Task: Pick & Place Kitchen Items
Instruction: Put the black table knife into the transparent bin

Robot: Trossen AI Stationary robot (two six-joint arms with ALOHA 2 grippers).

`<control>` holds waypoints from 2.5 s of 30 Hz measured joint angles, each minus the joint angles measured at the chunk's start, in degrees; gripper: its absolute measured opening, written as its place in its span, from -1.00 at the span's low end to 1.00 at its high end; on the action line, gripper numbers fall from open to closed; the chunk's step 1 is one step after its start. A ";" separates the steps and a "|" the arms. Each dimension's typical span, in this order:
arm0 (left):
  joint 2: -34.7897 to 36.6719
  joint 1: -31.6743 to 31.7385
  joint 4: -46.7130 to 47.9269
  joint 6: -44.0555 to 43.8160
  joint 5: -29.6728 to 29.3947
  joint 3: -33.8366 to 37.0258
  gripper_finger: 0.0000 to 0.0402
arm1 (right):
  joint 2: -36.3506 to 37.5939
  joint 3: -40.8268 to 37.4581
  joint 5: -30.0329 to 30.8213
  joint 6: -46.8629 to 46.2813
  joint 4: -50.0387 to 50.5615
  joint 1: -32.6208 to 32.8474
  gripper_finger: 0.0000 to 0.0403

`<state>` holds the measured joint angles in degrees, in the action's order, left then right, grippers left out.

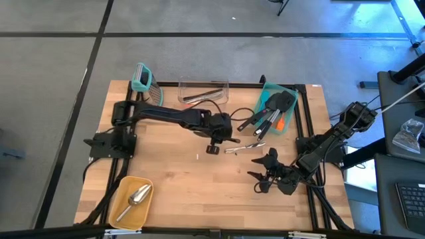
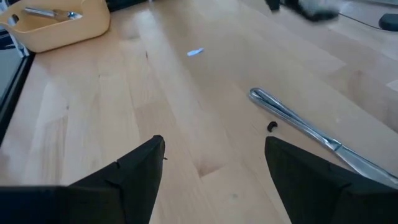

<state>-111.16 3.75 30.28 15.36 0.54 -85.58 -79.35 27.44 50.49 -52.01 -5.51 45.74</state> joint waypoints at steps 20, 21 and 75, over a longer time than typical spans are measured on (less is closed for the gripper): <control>13.98 -0.76 -17.26 -1.25 -1.58 -0.11 -0.82 | -0.02 0.00 -0.12 1.08 0.04 -0.04 0.39; 13.99 -0.76 -18.15 -1.26 -0.71 -0.11 -0.82 | -0.02 0.00 -0.12 1.08 0.04 -0.03 0.39; 13.84 -16.96 -92.66 -18.23 26.21 26.18 -0.82 | -0.02 0.09 -41.51 39.01 -61.56 -18.29 0.39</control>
<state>-97.32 -13.22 -62.38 -2.87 26.75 -59.40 -79.37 27.53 8.98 -13.00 -67.07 27.45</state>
